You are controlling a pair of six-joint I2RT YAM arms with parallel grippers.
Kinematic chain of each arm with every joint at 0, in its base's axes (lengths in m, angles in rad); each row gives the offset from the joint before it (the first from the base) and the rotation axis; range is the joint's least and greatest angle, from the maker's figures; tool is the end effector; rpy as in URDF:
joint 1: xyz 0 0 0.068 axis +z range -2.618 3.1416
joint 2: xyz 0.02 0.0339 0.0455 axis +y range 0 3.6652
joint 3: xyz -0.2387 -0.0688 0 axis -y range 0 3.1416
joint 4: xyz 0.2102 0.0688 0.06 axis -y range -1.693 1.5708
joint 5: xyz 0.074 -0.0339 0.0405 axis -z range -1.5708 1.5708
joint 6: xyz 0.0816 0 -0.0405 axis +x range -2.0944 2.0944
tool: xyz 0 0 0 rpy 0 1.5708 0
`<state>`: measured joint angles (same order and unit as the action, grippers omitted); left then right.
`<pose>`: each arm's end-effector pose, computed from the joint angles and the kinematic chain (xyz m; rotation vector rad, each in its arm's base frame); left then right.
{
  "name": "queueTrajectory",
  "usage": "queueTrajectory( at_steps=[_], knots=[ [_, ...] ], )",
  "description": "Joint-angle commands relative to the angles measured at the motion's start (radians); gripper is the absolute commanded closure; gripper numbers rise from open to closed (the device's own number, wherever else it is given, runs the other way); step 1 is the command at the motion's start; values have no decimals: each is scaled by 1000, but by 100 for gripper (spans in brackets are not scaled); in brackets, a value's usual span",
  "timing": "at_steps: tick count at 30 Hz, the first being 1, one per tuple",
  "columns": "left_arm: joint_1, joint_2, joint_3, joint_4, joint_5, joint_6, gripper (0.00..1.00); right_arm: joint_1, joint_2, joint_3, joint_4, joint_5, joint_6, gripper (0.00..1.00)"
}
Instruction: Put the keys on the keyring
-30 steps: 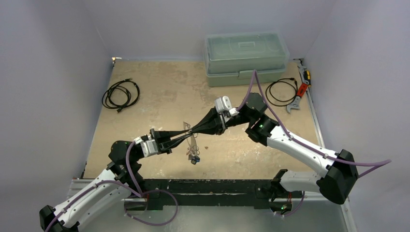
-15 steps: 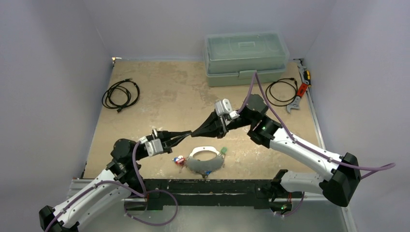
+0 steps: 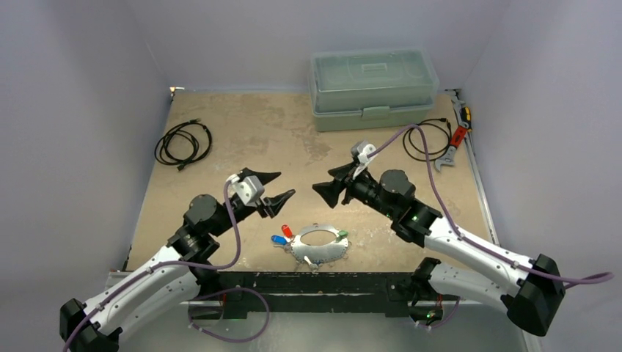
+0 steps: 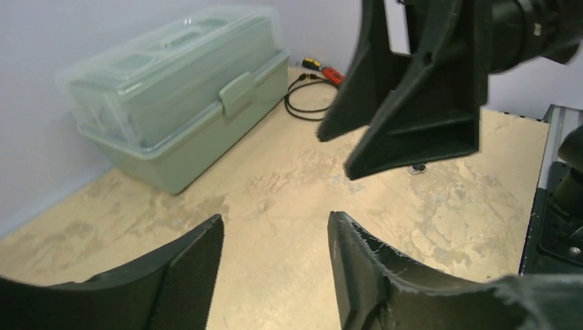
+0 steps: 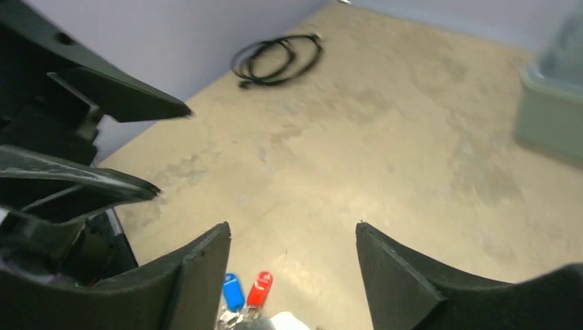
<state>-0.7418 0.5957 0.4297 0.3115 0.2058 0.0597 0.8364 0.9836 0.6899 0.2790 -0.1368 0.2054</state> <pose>0.1302 -0.1419 0.2942 0.7283 1.2730 -0.7054 0.1667 0.2013 0.3065 -0.6212 1.5423 0.9121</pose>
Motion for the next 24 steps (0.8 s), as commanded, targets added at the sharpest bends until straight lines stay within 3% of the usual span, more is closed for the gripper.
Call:
queueTrajectory(
  at_steps=[1, 8, 11, 16, 19, 24],
  knots=[
    [-2, 48, 70, -41, -89, -121, 40, 0, -110, -73, -137, 308, 313, 23],
    [-1, 161, 151, -138, -93, -191, 18, 0, -166, -81, -562, 424, 603, 22],
    [1, 204, 192, -194, -91, -221, 7, 0, -133, -65, -671, 411, 629, 24],
    [-1, 175, 219, -220, -26, -306, 2, 0, -44, -58, -770, 336, 777, 29],
    [0, 117, 172, -184, 10, -258, 1, 1, -23, -78, -781, 308, 908, 32],
    [-2, 142, 198, -272, -142, -191, 1, 3, -25, -113, -773, 301, 1061, 39]
  ],
)
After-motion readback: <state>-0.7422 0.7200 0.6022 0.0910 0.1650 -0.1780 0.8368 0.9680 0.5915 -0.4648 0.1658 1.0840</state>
